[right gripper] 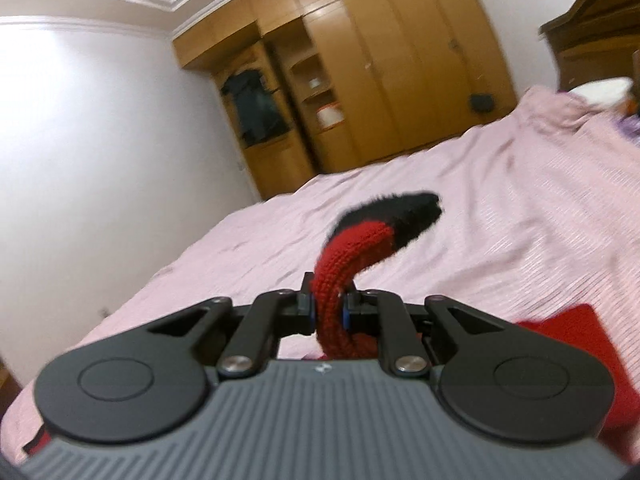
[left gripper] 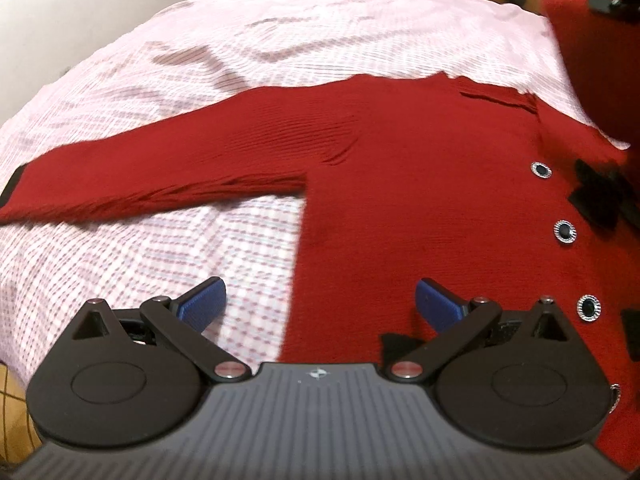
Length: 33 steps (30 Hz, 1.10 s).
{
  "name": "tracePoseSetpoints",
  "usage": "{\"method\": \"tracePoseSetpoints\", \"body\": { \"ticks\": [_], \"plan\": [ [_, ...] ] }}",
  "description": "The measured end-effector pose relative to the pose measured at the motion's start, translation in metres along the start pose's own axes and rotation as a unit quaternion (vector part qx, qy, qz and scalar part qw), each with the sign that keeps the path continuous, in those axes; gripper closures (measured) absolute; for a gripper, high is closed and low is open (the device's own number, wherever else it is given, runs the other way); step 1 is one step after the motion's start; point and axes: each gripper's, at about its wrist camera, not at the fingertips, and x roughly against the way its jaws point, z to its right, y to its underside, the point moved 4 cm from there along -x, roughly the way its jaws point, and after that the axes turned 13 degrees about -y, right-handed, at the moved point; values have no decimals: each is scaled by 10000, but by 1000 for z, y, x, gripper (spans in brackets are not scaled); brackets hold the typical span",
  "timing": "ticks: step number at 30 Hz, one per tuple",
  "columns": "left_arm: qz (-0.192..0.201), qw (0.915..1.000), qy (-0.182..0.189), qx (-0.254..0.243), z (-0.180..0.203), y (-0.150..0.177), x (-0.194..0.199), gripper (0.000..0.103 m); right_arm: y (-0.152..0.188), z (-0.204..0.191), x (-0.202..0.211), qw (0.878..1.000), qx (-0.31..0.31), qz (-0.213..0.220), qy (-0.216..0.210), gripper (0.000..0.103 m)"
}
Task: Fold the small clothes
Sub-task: 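Lay the held sleeve across the cardigan body and open the right tool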
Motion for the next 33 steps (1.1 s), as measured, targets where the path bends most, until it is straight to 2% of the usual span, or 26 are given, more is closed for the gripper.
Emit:
{"method": "tracePoseSetpoints", "body": {
  "ticks": [8, 15, 17, 18, 19, 21, 23, 27, 31, 33],
  "plan": [
    [-14, 9997, -71, 229, -24, 4, -4, 0, 62, -34, -23, 9962, 202, -726, -438, 88],
    [-34, 9995, -42, 302, -29, 7, -5, 0, 105, -48, -36, 9825, 524, -1710, -512, 84],
    [-19, 9996, -46, 288, -29, 7, -4, 0, 114, -52, -33, 9790, 584, -1873, -560, 77],
    [-14, 9996, -47, 283, -29, 8, -3, 0, 117, -55, -29, 9777, 591, -1911, -636, 69],
    [-14, 9996, -45, 285, -29, 8, -2, 0, 119, -56, -33, 9762, 595, -1953, -730, 64],
    [-21, 9995, -34, 306, -28, 7, -3, 0, 121, -62, -28, 9725, 603, -2037, -951, 48],
    [-23, 9995, -42, 326, -29, 6, -3, 0, 124, -72, -19, 9677, 639, -2157, -1142, 44],
    [-8, 9994, -58, 353, -31, 4, -3, 0, 125, -79, -1, 9655, 612, -2202, -1246, 44],
    [50, 9994, -62, 330, -31, 1, 1, 0, 121, -74, 21, 9638, 450, -2276, -1316, 36],
    [90, 9994, -57, 323, -30, -1, 3, 0, 115, -68, 32, 9645, 413, -2263, -1299, 35]
  ]
}}
